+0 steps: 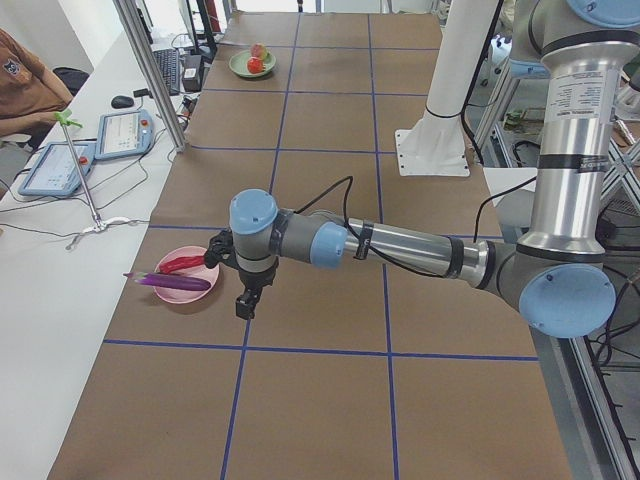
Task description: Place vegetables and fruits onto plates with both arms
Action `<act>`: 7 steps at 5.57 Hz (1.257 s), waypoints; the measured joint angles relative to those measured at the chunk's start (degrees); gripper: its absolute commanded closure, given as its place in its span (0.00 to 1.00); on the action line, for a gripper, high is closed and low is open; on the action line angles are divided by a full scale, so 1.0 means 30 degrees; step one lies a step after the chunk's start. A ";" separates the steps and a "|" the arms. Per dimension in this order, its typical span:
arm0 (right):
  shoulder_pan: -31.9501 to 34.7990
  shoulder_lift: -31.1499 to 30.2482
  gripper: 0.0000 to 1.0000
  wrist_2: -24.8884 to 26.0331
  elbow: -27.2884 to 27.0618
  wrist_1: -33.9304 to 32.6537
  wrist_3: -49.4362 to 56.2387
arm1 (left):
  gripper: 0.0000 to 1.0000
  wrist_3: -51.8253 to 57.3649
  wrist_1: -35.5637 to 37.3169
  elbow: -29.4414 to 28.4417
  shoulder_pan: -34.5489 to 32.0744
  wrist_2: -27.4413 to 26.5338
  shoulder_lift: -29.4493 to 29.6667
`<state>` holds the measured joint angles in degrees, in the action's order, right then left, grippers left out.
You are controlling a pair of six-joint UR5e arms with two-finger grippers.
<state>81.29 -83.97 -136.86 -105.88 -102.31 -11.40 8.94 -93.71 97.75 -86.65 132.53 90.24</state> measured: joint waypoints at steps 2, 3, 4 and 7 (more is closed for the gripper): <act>0.0939 -0.1909 0.00 -0.0491 0.0587 0.0904 0.1985 | 0.00 0.0420 0.0054 -0.0308 -0.0577 0.0357 -0.0607; 0.1937 -0.2304 0.00 -0.1461 0.1427 0.0987 0.3756 | 0.00 0.0475 0.0044 -0.0408 -0.0831 0.0787 -0.1034; 0.2656 -0.2505 0.00 -0.2031 0.1909 0.1038 0.4401 | 0.00 0.0498 0.0019 -0.0483 -0.1043 0.0833 -0.1229; 0.3289 -0.3718 0.00 -0.0829 0.2242 0.1057 0.4476 | 0.00 0.0432 0.0007 -0.0626 -0.1230 -0.0305 -0.1491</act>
<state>91.16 -95.12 -139.34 -99.16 -99.14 2.03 10.23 -93.69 95.87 -90.34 131.61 85.77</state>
